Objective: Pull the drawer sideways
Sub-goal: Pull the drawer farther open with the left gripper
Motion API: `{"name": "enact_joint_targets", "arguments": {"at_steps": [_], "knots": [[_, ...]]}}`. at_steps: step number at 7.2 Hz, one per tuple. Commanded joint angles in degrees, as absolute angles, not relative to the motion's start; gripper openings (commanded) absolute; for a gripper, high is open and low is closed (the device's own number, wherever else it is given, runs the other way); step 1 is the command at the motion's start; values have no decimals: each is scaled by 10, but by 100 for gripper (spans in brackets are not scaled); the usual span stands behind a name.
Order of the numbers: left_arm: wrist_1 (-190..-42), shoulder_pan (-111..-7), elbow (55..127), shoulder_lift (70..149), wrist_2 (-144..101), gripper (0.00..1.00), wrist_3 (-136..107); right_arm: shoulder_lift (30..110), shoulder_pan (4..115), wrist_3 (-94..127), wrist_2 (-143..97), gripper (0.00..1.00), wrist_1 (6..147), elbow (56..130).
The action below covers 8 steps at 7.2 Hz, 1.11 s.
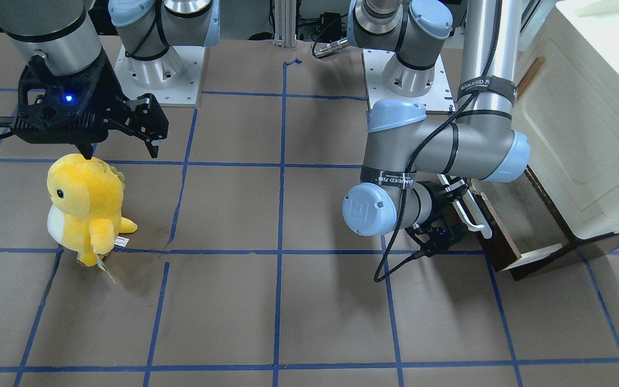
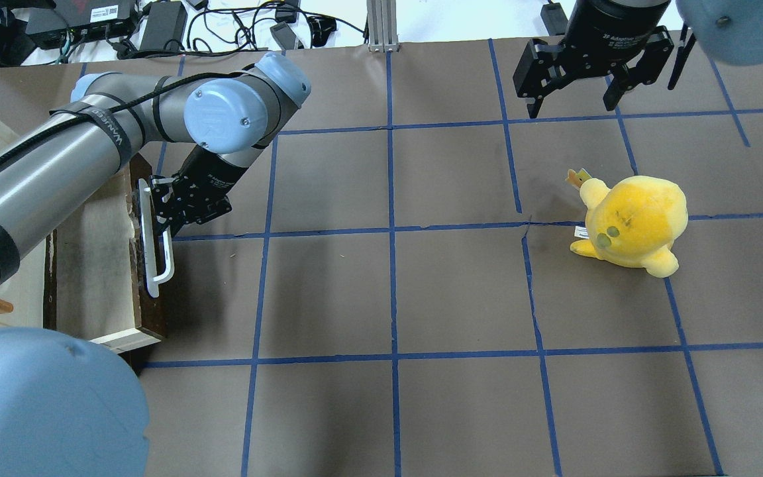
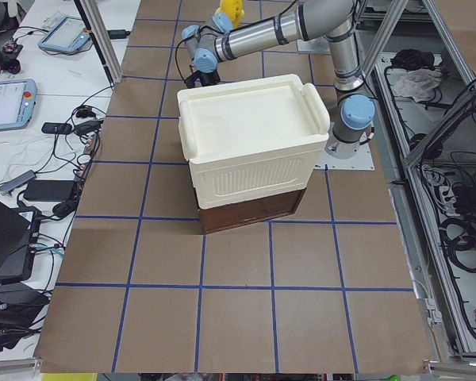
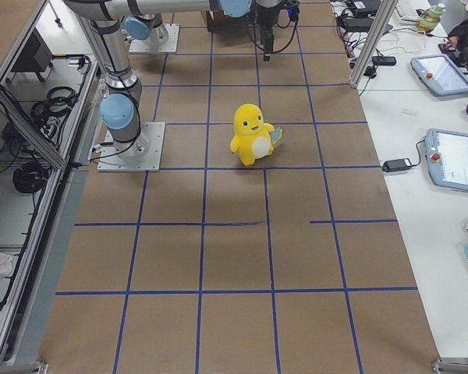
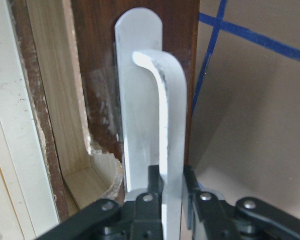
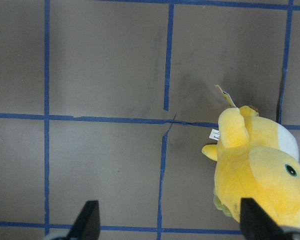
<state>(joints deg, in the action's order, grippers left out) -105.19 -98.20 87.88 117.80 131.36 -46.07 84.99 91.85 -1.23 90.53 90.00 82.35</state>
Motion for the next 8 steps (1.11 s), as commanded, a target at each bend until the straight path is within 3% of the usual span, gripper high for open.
{"name": "enact_joint_targets", "arguments": {"at_steps": [1, 2, 3, 4, 8], "knots": [[-1051, -983, 878, 1179, 1312, 7, -461, 850, 918, -12, 905, 100, 900, 824], [-1051, -983, 879, 1179, 1313, 31, -461, 850, 918, -12, 905, 100, 900, 824], [-1051, -983, 878, 1179, 1312, 48, -458, 850, 918, -12, 906, 100, 900, 824], [-1050, -983, 878, 1174, 1313, 97, -453, 850, 918, -12, 906, 100, 900, 824], [-1049, -987, 757, 1113, 1183, 100, -277, 850, 918, -12, 905, 100, 900, 824]]}}
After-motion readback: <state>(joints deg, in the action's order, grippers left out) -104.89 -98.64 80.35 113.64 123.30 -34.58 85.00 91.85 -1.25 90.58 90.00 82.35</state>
